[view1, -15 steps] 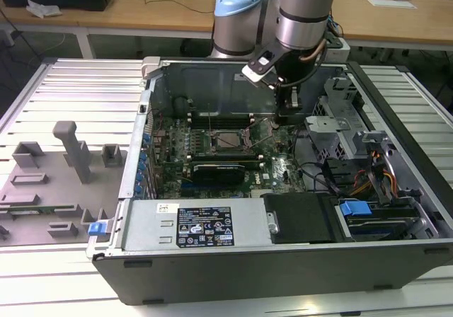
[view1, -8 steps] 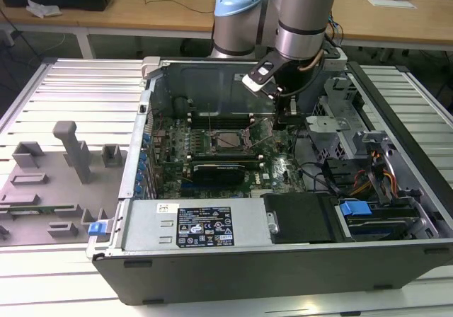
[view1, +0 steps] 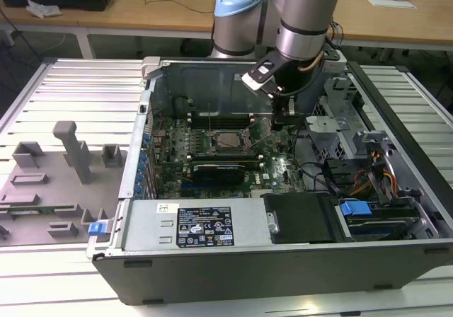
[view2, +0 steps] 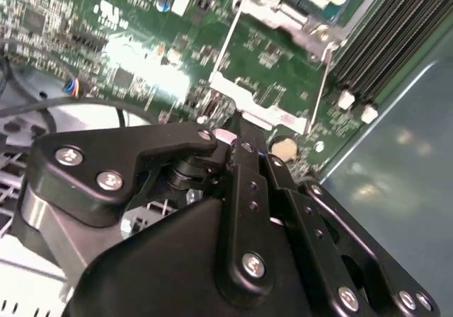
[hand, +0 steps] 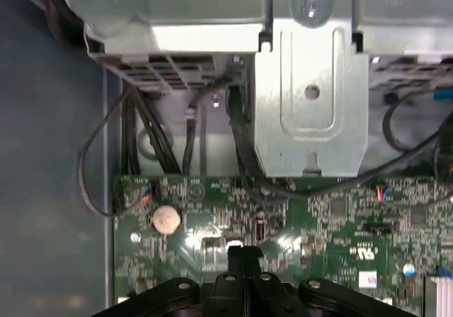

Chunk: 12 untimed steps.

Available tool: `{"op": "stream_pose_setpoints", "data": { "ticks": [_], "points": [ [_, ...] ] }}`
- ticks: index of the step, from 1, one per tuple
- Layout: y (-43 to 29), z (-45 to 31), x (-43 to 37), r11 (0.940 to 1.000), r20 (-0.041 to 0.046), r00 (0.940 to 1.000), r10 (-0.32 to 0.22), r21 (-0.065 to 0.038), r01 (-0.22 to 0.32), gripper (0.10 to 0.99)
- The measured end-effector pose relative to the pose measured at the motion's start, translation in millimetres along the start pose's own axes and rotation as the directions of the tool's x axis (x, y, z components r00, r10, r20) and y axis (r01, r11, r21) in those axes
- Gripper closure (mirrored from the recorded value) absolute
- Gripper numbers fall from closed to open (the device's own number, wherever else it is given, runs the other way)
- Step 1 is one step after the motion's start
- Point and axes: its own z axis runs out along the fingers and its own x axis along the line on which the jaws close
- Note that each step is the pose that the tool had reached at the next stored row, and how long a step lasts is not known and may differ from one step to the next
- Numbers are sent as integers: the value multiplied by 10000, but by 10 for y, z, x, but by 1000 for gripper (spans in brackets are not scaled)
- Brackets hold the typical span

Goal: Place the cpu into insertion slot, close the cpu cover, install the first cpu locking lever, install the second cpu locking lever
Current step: 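Close the cpu cover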

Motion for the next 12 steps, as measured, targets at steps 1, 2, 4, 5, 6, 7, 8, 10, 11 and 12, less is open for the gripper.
{"op": "stream_pose_setpoints", "data": {
  "ticks": [1,2,4,5,6,7,8,10,11,12],
  "points": [
    [4,1,0,9999,0,10000,0,148,0,980],
    [9,3,1,9995,0,10000,0,329,0,980],
    [17,4,1,9977,2,10000,5,679,-5,980],
    [18,4,1,9972,3,10000,5,752,-6,980],
    [18,3,0,9971,5,10000,6,755,-7,980],
    [18,4,0,9971,4,10000,6,756,-6,980],
    [18,4,0,9971,3,10000,5,757,-6,980],
    [-20,5,0,9972,3,10000,4,749,-4,980],
    [-44,5,0,9972,4,10000,5,743,-6,980],
    [-94,7,0,9973,3,10000,4,728,-4,980]
  ]
}}
